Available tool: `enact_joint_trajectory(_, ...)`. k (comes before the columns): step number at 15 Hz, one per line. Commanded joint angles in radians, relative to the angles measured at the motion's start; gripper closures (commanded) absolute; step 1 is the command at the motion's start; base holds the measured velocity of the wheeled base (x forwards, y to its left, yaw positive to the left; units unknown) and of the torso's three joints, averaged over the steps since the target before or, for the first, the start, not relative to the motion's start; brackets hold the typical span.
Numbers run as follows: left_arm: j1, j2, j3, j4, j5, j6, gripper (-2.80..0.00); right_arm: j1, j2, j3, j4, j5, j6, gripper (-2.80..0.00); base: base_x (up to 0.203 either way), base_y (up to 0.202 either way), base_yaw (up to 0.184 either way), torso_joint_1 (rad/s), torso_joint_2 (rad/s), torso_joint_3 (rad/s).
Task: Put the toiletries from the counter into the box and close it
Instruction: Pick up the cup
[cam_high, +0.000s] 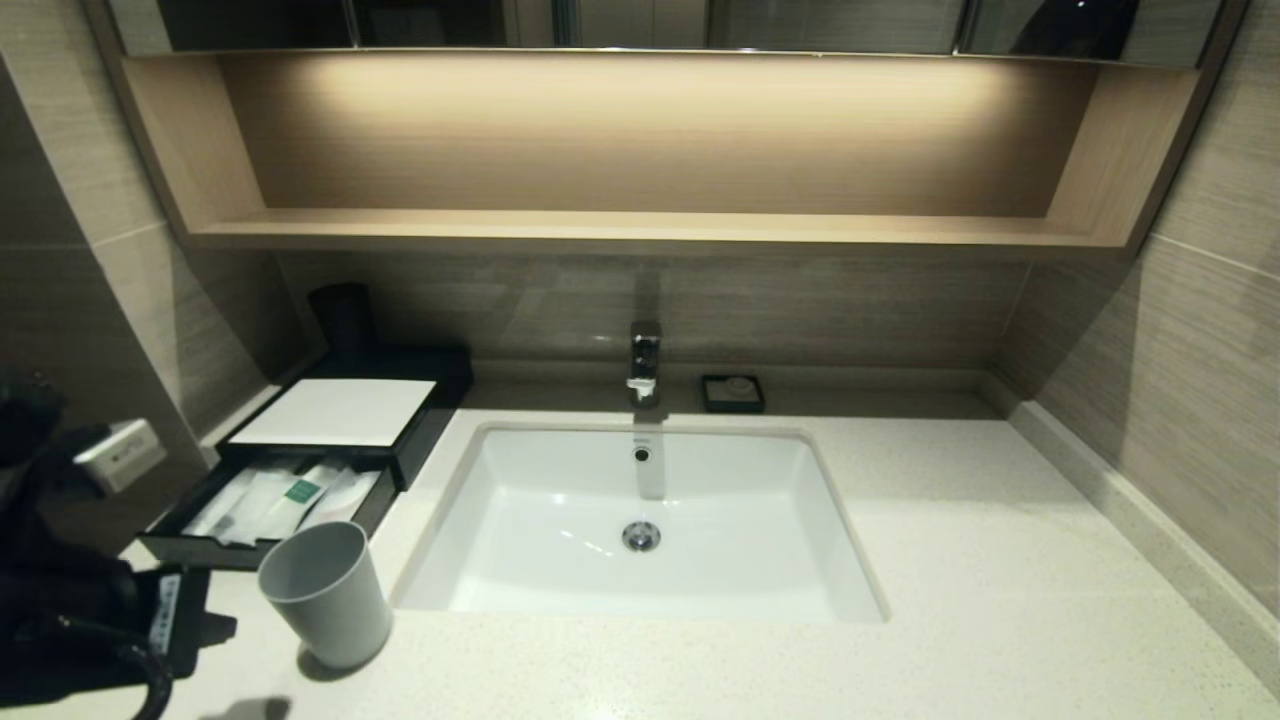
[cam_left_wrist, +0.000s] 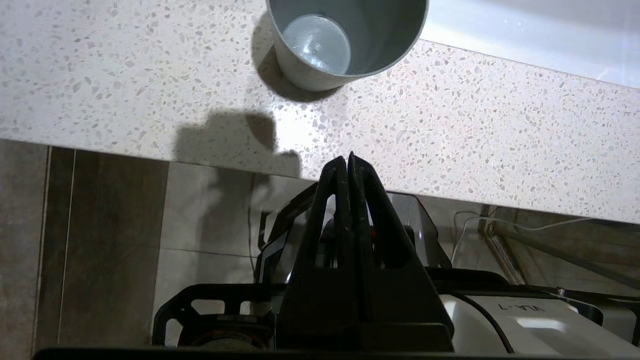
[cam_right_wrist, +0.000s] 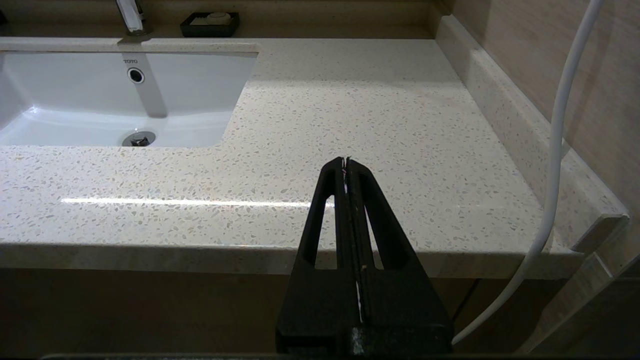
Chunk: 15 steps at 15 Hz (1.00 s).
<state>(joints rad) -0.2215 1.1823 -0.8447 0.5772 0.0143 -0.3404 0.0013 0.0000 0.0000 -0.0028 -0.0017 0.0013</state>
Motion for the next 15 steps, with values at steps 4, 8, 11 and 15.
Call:
enact_joint_trajectory(4,-0.028,-0.005,0.101,-0.126,0.003,0.001,0.00,0.000,0.000,0.002,0.000,0.000,0.000,0.00,0.000,0.000,0.000,0.000,0.00,0.000)
enact_joint_trajectory(8,-0.062,-0.027,0.211,-0.168,0.045,0.000,0.00,0.000,-0.002,0.002,0.000,0.000,0.000,0.00,0.000,0.000,0.000,0.000,0.00,0.000)
enact_joint_trajectory(11,-0.064,-0.027,0.325,-0.331,0.078,0.004,0.00,0.000,0.000,0.002,0.000,0.000,0.000,0.00,0.000,0.000,0.000,0.000,0.00,0.000)
enact_joint_trajectory(15,-0.066,-0.065,0.340,-0.369,0.083,0.000,0.00,0.000,0.000,0.002,0.000,0.000,0.000,0.00,0.000,0.000,0.000,0.000,0.00,0.000)
